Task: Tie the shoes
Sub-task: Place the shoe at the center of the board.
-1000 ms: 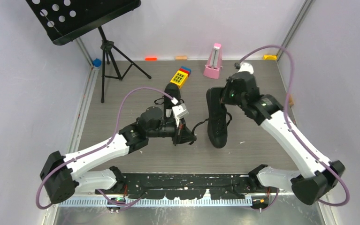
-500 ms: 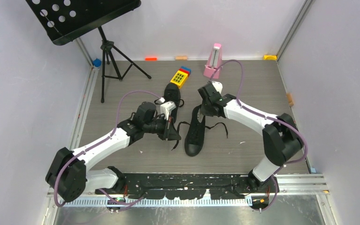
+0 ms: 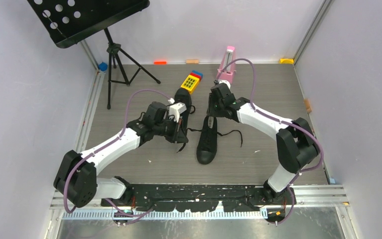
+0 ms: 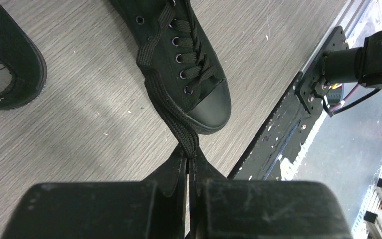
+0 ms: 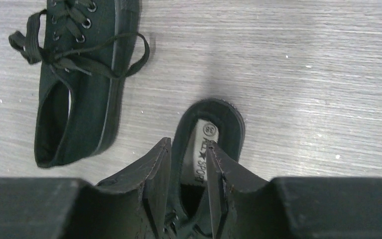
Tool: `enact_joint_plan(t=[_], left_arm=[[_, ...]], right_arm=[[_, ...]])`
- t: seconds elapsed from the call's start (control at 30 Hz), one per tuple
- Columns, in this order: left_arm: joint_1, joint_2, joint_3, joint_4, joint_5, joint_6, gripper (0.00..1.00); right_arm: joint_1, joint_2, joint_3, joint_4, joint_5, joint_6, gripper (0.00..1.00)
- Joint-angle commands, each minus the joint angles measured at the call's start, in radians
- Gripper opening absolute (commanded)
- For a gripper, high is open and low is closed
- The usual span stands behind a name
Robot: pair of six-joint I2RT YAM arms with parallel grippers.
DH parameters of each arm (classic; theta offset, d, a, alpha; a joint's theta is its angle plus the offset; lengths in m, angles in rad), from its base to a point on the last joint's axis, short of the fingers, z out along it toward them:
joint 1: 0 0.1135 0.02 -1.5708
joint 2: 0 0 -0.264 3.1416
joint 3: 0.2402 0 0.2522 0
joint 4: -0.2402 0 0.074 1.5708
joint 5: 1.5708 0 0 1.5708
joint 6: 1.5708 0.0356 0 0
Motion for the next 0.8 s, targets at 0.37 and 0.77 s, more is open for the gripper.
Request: enact_joint_plan(t=[0.37, 0.77], left_arm=[[0.001, -0.017, 0.050, 0.013, -0.075, 0.096, 0.00], [-0.009, -0.049, 0.084, 0.004, -0.173, 0.143, 0.00]], right_arm=[[-0.071, -0.417, -0.282, 0.035, -0.380, -0.141, 0.56], [-0.042, -0.349, -0.227, 0.224, -0.683, -0.253, 0.67]])
